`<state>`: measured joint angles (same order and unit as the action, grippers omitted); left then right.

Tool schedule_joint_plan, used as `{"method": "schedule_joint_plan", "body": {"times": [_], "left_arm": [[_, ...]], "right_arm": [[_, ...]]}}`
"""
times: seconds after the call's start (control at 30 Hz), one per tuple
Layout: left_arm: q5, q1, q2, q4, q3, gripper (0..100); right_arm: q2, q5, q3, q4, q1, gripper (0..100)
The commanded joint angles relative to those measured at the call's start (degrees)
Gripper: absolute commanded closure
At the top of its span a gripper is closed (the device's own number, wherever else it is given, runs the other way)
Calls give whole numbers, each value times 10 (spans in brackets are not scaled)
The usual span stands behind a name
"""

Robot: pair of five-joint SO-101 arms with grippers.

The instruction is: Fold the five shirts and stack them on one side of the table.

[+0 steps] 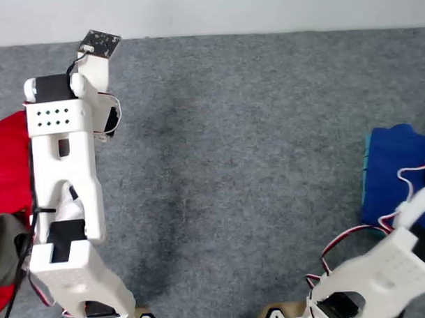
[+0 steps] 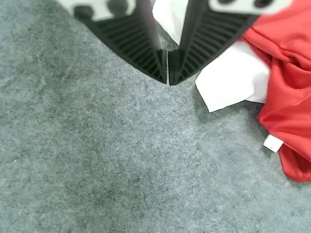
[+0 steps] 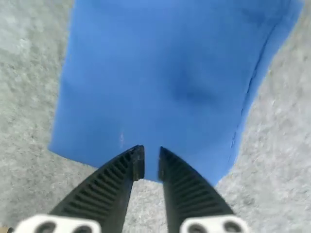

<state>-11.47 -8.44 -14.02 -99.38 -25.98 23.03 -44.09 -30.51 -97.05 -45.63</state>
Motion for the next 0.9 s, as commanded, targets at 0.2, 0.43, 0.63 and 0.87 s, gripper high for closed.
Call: {"method": "schedule_joint_plan", "body": {"times": [0.2,0.43,0.63,0.87], "left_arm": [[0,-1,98,-11,0,987],[-3,-2,164,-11,51,987],[-4,-4,256,-11,126,987],[-77,-113,330,-11,256,984]], "right_arm": [[115,-45,-31,0,-80,990],[29,-36,-98,-58,-34,990],[-95,-30,-32,-58,-1,990],[-253,7,170,-58,-1,990]]}}
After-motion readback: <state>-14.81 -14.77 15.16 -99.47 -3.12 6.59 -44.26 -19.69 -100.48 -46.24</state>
